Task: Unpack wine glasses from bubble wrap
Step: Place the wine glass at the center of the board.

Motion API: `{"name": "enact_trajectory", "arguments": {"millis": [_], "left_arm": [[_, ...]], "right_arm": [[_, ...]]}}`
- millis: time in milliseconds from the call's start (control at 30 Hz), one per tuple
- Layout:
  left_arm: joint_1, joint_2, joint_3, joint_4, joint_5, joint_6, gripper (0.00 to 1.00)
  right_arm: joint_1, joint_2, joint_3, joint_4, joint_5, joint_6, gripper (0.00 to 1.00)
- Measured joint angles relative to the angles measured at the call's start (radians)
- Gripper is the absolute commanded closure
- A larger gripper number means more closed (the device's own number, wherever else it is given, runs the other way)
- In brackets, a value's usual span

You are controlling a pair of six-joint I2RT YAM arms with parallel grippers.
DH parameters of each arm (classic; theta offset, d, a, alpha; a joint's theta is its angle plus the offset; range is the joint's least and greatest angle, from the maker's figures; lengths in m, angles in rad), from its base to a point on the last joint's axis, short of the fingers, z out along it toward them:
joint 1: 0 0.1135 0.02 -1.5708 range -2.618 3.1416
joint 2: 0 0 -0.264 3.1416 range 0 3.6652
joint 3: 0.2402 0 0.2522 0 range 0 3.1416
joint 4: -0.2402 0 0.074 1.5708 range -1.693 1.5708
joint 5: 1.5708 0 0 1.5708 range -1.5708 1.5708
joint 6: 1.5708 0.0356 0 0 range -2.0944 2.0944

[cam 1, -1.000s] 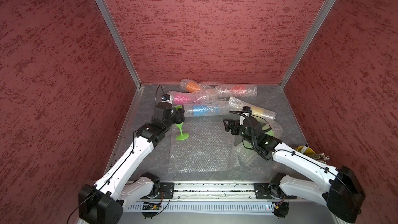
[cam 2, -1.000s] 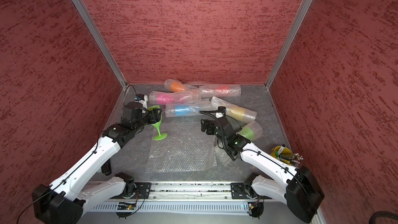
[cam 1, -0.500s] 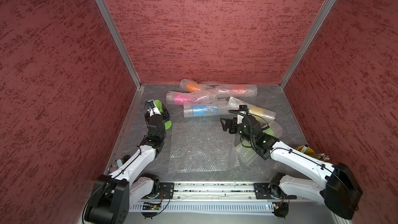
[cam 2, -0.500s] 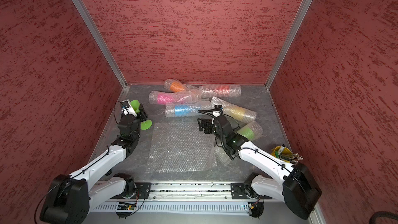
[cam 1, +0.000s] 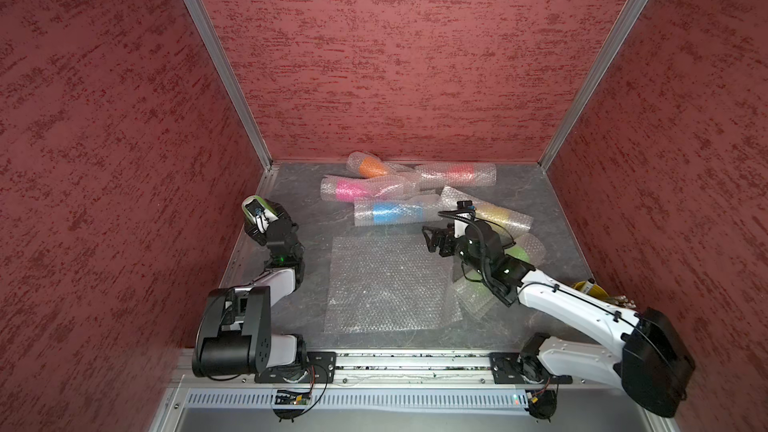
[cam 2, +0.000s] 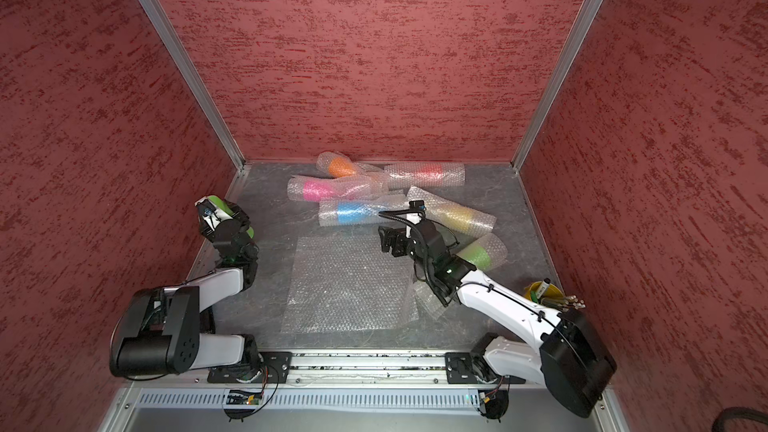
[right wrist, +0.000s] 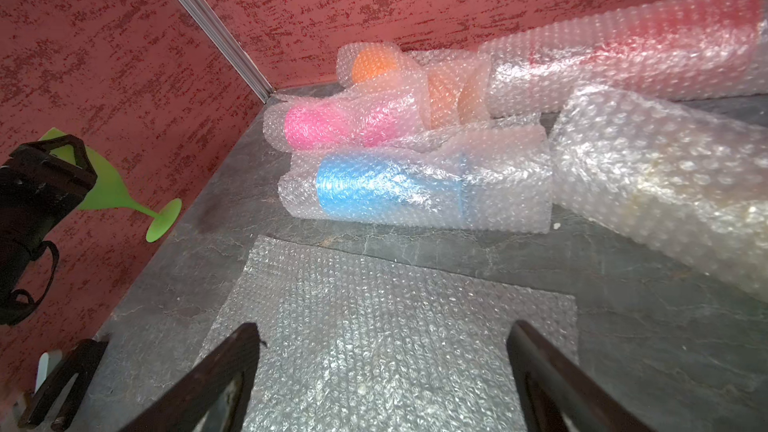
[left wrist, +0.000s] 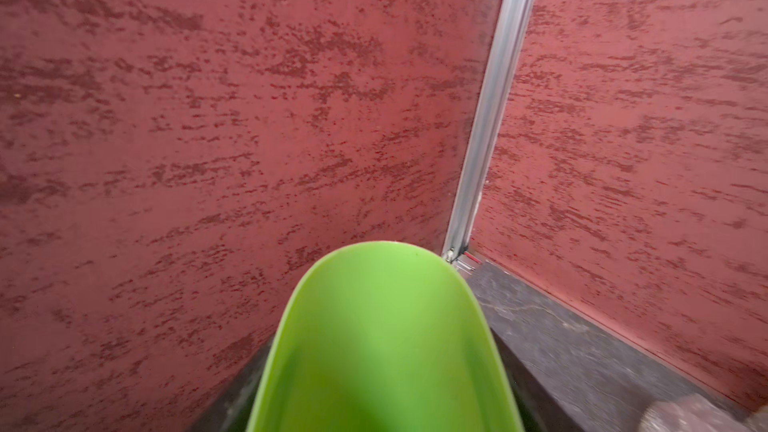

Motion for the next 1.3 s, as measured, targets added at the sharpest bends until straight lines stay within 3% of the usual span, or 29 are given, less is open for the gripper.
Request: {"name": "enact_trajectory", "arguments": {"millis": [200, 467, 733, 1300], "left_arm": [[0.070, 0.064, 0.021, 0.005, -0.009, 0.003, 0.41], [0.031, 0.142, 0.099, 0.014, -0.068, 0.093, 0.31], [-0.010, 0.191, 0.121, 0.045, -0.166, 0.165, 0.31], [-0.005, 0.227, 0.193, -0.030, -0.215, 0.175, 0.17]], "right_arm": [[0.000, 0.037, 0.026, 0.005, -0.010, -0.016, 0.05], [0.000, 0.034, 0.026, 0.004, -0.010, -0.032, 0.05], [0.000, 0.012, 0.024, 0.006, -0.010, -0.034, 0.05], [0.000, -0.013, -0.016, 0.022, -0.009, -0.034, 0.05]]}}
